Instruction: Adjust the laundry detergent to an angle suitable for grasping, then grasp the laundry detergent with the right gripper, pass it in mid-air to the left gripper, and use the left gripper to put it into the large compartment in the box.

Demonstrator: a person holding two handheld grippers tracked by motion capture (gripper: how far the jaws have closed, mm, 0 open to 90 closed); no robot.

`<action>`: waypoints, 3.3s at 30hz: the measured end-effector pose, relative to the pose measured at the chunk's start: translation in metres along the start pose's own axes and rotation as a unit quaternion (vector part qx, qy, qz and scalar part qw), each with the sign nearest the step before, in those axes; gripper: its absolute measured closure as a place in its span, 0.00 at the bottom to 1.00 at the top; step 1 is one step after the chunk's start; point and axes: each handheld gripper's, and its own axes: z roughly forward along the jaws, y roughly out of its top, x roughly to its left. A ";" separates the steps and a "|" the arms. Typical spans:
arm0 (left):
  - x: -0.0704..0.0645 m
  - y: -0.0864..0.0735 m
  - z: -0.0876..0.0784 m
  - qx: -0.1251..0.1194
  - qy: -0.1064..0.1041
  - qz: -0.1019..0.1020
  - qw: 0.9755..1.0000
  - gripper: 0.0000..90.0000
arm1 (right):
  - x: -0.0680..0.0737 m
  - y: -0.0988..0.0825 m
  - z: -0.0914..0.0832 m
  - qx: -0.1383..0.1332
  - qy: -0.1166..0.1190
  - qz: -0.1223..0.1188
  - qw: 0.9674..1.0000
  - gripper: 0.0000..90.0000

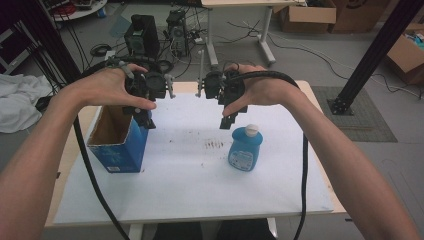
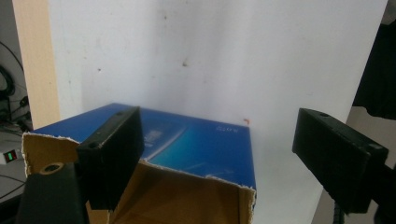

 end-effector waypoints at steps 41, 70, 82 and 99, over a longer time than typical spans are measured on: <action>-0.007 0.007 0.000 -0.001 0.002 -0.004 1.000 0.19 | 0.012 -0.028 -0.001 -0.015 -0.019 0.027 0.999 0.19; -0.007 0.008 0.012 -0.007 -0.003 -0.005 1.000 0.19 | 0.024 -0.094 0.011 -0.071 -0.008 0.119 0.990 0.21; -0.008 0.008 0.016 -0.010 -0.005 -0.006 1.000 0.19 | 0.035 -0.113 0.027 -0.116 -0.015 0.142 0.983 0.20; -0.008 0.008 0.022 -0.013 -0.009 -0.004 1.000 0.19 | 0.045 -0.153 0.063 -0.190 -0.034 0.201 0.960 0.18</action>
